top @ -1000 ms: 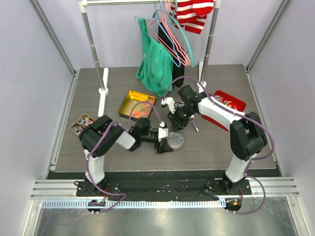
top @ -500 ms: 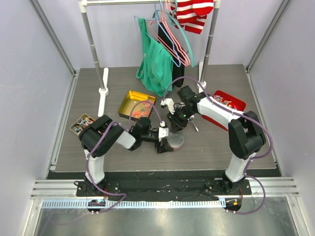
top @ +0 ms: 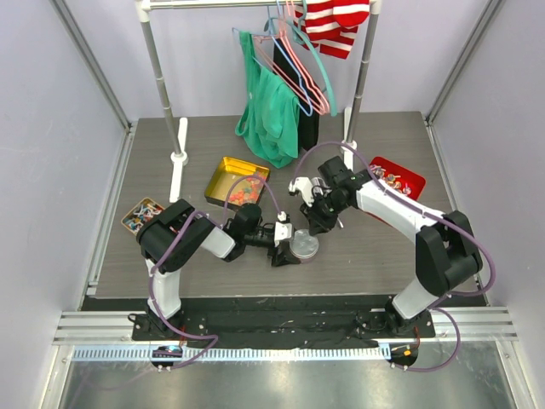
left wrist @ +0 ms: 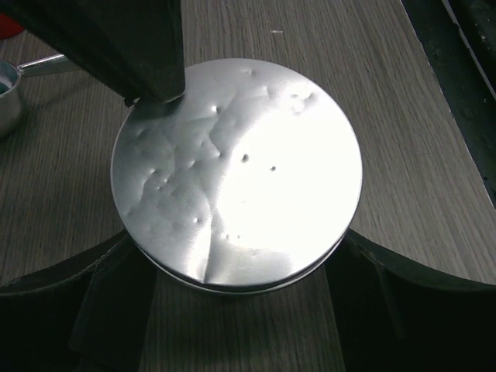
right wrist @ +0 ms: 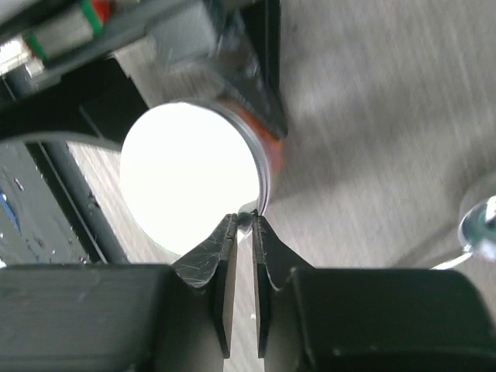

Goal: Pack the candies
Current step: Screw the bottle lid onto the packing bottle.

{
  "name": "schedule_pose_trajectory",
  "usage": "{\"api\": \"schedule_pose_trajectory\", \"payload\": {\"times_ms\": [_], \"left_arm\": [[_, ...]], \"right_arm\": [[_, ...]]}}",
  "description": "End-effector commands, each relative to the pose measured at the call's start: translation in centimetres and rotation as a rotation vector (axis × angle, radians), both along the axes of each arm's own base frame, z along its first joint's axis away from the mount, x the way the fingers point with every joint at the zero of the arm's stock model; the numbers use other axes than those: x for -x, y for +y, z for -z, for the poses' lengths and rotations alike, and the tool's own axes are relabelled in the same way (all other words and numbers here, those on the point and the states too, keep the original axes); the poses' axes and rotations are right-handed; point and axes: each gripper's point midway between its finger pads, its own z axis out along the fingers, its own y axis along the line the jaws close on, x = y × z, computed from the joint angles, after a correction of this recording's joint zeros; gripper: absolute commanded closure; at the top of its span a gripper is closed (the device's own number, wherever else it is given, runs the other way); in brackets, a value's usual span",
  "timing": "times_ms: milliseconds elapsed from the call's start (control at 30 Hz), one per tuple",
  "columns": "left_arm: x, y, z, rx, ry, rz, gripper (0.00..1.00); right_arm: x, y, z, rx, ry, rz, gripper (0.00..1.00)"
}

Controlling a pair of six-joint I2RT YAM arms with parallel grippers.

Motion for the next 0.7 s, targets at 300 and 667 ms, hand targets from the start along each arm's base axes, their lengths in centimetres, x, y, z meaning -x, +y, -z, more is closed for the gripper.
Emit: {"api": "schedule_pose_trajectory", "payload": {"times_ms": [300,667], "left_arm": [[-1.4,0.6,0.9,-0.058,-0.013,-0.065,0.45],[-1.5,0.6,0.9,-0.060,-0.012,-0.064,0.46]], "right_arm": [[5.1,-2.7,-0.8,0.040,0.068,0.006,0.81],[1.2,-0.5,-3.3,-0.012,-0.028,0.020,0.76]]}}
